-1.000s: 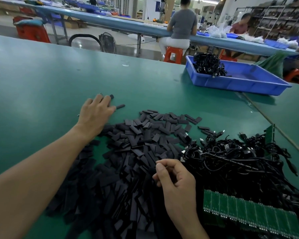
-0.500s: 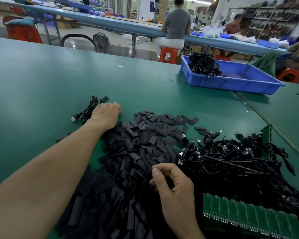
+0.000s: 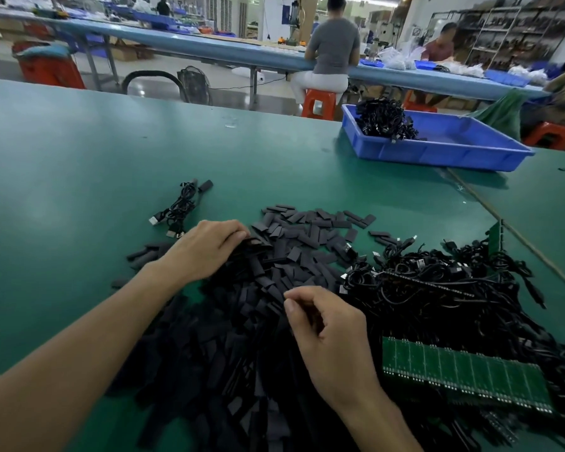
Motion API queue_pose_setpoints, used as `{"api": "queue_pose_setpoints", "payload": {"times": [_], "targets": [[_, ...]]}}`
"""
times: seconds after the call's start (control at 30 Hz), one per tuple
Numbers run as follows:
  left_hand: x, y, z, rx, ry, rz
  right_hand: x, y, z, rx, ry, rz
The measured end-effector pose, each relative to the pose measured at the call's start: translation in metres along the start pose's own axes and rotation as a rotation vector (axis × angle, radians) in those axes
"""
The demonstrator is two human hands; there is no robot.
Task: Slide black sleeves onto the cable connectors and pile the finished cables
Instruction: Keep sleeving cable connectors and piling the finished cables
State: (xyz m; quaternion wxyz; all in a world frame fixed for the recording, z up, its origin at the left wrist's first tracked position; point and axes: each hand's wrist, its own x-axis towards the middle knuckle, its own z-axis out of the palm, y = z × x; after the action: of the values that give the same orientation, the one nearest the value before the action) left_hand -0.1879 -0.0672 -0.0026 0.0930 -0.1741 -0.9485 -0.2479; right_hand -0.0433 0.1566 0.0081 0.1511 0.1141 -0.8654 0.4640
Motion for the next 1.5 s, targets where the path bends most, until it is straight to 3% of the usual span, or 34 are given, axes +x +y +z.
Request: {"api": "queue_pose_setpoints", "payload": {"times": [0.1, 0.2, 0.4, 0.5, 0.73, 0.93, 1.17, 1.5], "targets": [[-0.009, 0.010, 0.003, 0.026, 0.114, 0.049, 0.009, -0.024, -0.022, -0.252, 0.061, -0.196], [-0.010, 0.034, 0.006, 0.046, 0.154, 0.088, 0.019, -0.047, -0.046, -0.446, 0.167, -0.250], [-0.006, 0.068, 0.018, -0.066, 0.125, -0.022, 0.026, -0.049, -0.099, -0.833, -0.017, 0.183], [-0.009, 0.082, 0.018, -0.298, 0.094, -0.017, 0.032, -0.034, -0.099, -0.746, -0.063, 0.226], [-0.011, 0.138, 0.029, -0.809, -0.018, 0.083, 0.055, -0.005, -0.112, -0.495, -0.085, 0.125], [-0.003, 0.165, 0.046, -1.024, -0.092, -0.055, 0.073, 0.002, -0.124, -0.401, -0.178, 0.069], [-0.004, 0.173, 0.053, -1.262, -0.163, -0.118, 0.075, 0.019, -0.124, -0.292, -0.176, 0.071], [0.005, 0.168, 0.050, -1.332, -0.289, -0.091, 0.075, 0.027, -0.126, 0.028, -0.181, 0.162]]}}
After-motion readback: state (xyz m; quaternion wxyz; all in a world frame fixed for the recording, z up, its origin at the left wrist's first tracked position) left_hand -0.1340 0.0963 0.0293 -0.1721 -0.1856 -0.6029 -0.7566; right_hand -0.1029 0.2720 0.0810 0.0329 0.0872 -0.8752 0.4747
